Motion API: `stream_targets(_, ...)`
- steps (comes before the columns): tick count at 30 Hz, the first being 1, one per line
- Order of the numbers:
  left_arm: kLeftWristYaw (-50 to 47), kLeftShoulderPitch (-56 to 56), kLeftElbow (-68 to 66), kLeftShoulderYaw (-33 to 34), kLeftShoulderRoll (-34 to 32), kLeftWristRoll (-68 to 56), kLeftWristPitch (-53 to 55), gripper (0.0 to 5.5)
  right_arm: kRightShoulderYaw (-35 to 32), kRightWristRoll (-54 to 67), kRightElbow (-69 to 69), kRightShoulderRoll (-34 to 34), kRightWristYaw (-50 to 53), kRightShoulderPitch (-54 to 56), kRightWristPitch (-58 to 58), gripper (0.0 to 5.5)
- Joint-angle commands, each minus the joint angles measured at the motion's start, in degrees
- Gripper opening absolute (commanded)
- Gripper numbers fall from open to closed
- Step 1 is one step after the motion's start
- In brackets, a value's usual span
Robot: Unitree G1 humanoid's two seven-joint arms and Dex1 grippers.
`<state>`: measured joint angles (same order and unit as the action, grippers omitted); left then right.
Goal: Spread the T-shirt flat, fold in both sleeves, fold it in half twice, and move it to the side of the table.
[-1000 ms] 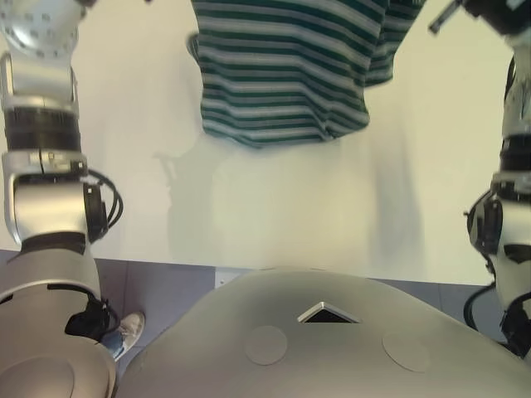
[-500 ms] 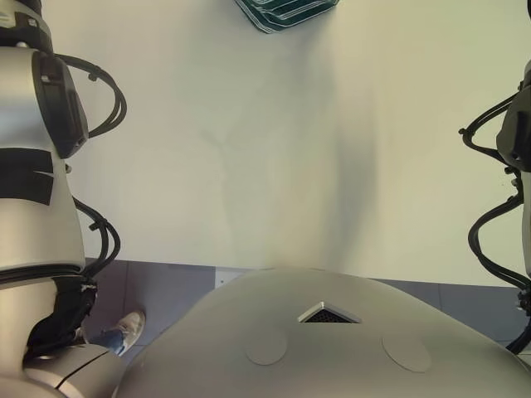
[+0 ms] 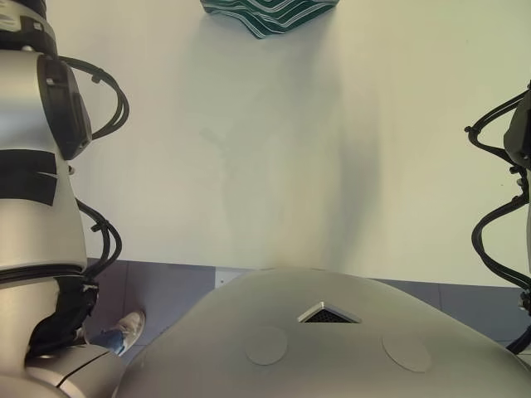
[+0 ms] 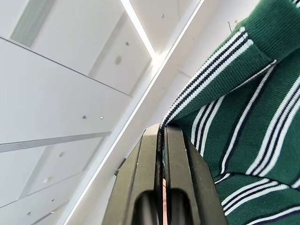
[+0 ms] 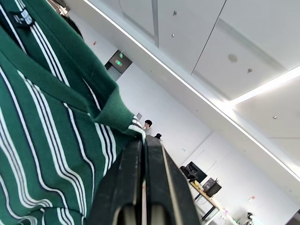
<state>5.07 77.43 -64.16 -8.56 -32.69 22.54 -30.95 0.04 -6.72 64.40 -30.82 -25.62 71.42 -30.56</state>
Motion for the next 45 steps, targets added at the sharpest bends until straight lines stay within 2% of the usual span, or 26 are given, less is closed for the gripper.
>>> stream_targets(1, -2.10, 1.63, 3.08, 1.63, -2.26, -0.90, -1.18, 0.01, -2.19, 1.50, -3.04, -2.95, 0.63, 2.48, -0.48, 0.00)
stream_targets(9, -2.34, 0.57, 7.78, 1.62, -4.13, 0.66, -2.03, 0.01, -3.07, 2.16, -8.66, -4.21, 0.73, 1.92, -0.26, 0.00)
stream_targets(22, -4.06, 2.96, -1.63, -2.33, -2.91, 4.28, 0.54, 0.01, -1.96, 0.45, -2.12, -3.91, 1.81, 2.89, 1.34, 0.00)
stream_targets(31, 1.09, -4.51, 0.71, -4.27, -1.65, 3.62, -4.16, 0.01, 0.11, 0.20, -4.65, -2.64, -3.84, -4.16, -0.87, 0.00)
stream_targets(36, 8.65, -15.14, 12.12, -2.28, -4.10, -2.14, -9.49, 0.01, 0.22, 5.55, -18.42, -3.43, -13.48, -15.16, -0.92, 0.00)
stream_targets(40, 17.66, -29.16, 31.19, 0.19, -8.07, -11.39, -11.04, 0.01, 0.02, 10.04, -34.59, -6.08, -19.86, -26.99, 2.37, 0.00)
stream_targets(45, 23.73, -46.56, 51.79, 2.15, -11.48, -18.95, -10.07, 0.01, -0.49, 12.97, -48.19, -9.63, -23.90, -39.32, 5.58, 0.00)
